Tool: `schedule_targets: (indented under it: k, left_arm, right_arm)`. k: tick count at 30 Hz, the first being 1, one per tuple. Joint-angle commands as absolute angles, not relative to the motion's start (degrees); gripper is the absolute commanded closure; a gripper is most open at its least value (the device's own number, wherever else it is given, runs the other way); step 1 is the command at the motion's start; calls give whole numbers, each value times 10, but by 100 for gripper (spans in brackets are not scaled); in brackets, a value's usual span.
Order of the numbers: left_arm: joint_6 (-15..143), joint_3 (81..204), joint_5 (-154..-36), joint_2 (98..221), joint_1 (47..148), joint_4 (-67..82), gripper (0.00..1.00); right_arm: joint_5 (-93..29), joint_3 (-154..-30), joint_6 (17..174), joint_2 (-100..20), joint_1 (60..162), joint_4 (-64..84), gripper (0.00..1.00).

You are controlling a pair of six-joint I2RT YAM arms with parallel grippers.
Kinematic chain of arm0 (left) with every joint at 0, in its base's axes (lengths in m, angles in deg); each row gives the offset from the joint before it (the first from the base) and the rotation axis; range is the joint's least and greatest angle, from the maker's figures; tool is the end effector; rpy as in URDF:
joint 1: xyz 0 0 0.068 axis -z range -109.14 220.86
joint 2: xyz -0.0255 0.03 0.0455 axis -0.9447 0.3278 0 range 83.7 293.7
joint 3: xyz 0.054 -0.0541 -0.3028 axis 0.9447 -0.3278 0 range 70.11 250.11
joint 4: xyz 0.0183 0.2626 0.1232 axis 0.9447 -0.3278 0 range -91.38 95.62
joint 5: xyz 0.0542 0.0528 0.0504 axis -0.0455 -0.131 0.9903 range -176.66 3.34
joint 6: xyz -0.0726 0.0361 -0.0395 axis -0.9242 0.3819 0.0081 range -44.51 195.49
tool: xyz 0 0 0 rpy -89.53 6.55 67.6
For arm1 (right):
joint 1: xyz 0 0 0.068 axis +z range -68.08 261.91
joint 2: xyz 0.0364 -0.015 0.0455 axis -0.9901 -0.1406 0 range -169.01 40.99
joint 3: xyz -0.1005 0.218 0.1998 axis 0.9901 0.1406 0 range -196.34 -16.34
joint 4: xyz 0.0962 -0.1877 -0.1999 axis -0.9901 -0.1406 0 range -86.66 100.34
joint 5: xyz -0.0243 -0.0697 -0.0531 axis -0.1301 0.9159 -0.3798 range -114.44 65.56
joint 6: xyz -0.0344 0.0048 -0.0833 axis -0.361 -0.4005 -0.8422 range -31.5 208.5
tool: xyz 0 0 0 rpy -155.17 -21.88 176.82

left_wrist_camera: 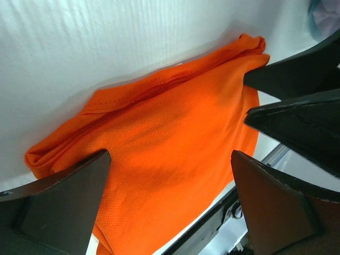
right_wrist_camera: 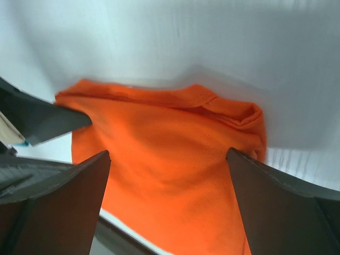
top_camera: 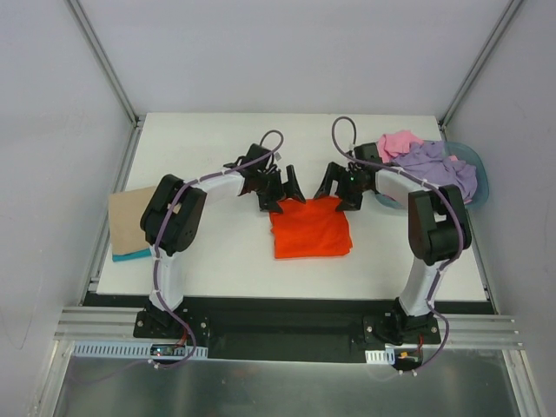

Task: Fold and stack the t-shirts
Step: Fold the tshirt

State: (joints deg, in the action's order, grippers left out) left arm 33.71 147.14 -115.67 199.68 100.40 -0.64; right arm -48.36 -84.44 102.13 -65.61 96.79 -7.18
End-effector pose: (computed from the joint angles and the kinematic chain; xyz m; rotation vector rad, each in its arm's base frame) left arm 0.4223 -0.2841 0.1581 -0.0016 2.5651 -1.1492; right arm 0.4195 0.1453 0.1581 -0.1947 2.5746 0.7227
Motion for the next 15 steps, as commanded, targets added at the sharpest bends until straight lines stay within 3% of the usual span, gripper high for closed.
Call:
schedule_targets:
  k: [1, 10, 15]
  left_arm:
    - [340, 1475, -1121, 2012, 988, -11, 1]
    - [356, 1466, -1131, 1980, 986, -12, 1]
    - [369, 1468, -1097, 1894, 993, -34, 1]
  right_arm:
    - [-470, -891, 1014, -705, 963, -65, 3]
    - [-486, -878, 1006, -656, 965, -61, 3]
    - [-474, -920, 981, -588, 973, -121, 3]
